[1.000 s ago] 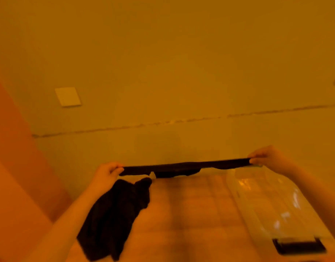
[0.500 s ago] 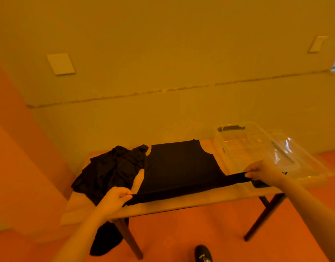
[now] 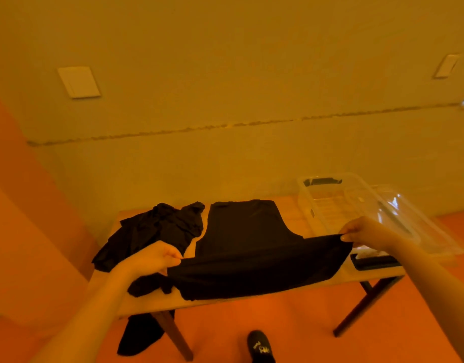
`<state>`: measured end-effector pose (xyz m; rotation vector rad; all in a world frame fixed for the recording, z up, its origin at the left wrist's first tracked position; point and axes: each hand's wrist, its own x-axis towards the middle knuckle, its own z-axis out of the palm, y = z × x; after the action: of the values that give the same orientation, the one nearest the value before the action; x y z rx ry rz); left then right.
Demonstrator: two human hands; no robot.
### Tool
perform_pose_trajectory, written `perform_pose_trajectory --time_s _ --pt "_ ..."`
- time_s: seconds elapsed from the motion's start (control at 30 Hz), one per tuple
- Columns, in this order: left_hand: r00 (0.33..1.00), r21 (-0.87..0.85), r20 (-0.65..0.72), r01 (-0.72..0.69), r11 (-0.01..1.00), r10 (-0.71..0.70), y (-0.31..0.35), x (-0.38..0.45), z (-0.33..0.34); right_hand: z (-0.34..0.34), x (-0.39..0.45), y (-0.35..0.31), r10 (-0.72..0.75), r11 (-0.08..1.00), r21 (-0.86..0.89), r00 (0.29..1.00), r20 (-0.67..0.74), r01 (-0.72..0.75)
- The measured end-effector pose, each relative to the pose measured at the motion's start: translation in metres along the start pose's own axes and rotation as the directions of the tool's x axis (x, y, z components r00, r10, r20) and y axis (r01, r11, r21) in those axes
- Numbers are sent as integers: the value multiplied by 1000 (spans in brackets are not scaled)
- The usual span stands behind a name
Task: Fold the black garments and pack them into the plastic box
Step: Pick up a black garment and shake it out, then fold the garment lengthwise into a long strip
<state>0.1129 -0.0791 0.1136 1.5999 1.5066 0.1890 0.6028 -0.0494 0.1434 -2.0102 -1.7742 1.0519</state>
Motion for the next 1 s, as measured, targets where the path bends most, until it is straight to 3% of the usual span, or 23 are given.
perform_pose_trajectory --time_s 0.2,0.4,0.53,0.6,0.67,0.73,0.77,0.87,1.0 --pt "996 -7 -65 54 999 -54 19 79 -57 -5 99 -41 -46 999 1 996 -75 46" --pt "973 13 -151 180 984 -176 24 195 -107 -4 250 -71 -37 971 -237 998 -52 24" --pt "905 -142 -354 198 970 -237 13 278 -116 8 334 -85 57 942 -324 991 -124 -94" --pt "858 3 -468 243 970 -213 7 301 -98 26 354 -88 105 933 -322 976 -192 -164" --pt "838 197 -540 221 955 -83 1 303 -57 57 353 -87 100 914 -372 979 -177 -161" --pt "866 386 -495 137 912 79 -10 290 -4 100 334 -77 -27 887 -460 991 -134 -38" --pt "893 433 -439 117 894 96 -17 279 21 122 318 -68 -72 892 -451 993 -98 20" --pt "962 506 -271 126 854 18 -48 250 74 178 268 -30 -64 895 -441 998 20 66" --pt "994 612 -104 40 790 30 -70 220 111 205 218 17 -79 846 -527 997 21 78"
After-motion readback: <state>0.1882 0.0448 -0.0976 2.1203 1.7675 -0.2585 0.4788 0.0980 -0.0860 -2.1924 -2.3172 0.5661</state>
